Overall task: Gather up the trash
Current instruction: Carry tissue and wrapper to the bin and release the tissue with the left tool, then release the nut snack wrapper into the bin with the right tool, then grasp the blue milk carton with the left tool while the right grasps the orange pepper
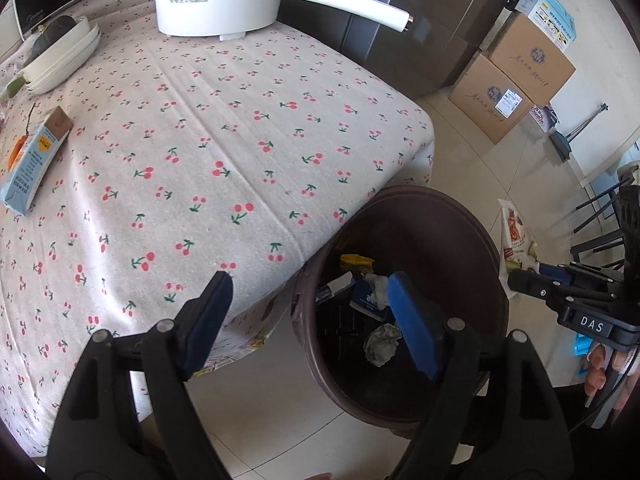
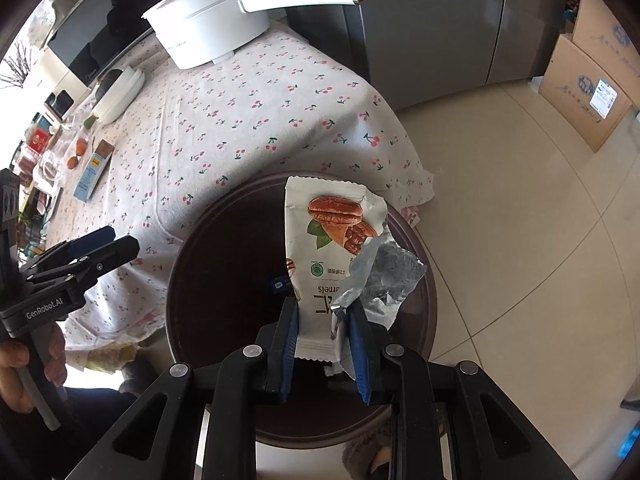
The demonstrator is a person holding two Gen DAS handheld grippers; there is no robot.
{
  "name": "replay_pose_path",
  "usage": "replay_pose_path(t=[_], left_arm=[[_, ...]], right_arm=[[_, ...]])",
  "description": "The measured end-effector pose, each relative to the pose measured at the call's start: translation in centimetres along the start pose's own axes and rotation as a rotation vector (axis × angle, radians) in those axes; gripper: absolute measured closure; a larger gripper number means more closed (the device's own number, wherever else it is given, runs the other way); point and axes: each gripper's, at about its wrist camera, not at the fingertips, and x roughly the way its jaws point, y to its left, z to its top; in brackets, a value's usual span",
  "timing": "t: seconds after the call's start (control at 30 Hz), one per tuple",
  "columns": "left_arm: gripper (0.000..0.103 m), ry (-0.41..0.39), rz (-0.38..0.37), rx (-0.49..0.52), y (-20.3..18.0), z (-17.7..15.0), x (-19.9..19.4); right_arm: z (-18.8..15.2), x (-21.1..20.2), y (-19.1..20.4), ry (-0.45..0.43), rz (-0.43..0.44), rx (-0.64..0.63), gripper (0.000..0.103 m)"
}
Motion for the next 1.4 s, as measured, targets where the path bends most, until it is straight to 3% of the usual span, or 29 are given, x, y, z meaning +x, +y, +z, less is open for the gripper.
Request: replay_pose_path(t=[0.03,0.1,0.13,0.47,1.07,1.4], left_arm=[[0.022,-0.003,0.004,-0.006,0.3,0.0,-0.2],[0.021,-0.01,0.012,-0.021,0.9,-0.3,-0.6],[0.021,-0.011,0.016,-0.031,1.3,-0.4,-0.8],[0.02,-0.037,0.054,-0.14,6.4,-1.2,-3.7],[0.02,-0.087,0.124,-0.338,16.5,-4.1,-8.7],[0.02,-0.074,0.146,-0.492,24.7,-4.7,-10.1]], right_arm=[[0.0,0.0,0.1,-0.004,-0.004,0.004,0.069],[0.1,-0.1,0.0,-0.006,-0.018,0.029,0.035],[0.2,-0.2,0.0,-0.011,-0.024,0.042,0.032],[1.9,0.9,2.1,0.009,-0.011,0.045,0.028],[5.4,3.5,14.1,0.014,0.066,-0.096,0.024],[7.2,6.0,19.7,0.049,0.123,-0.127,0.024]])
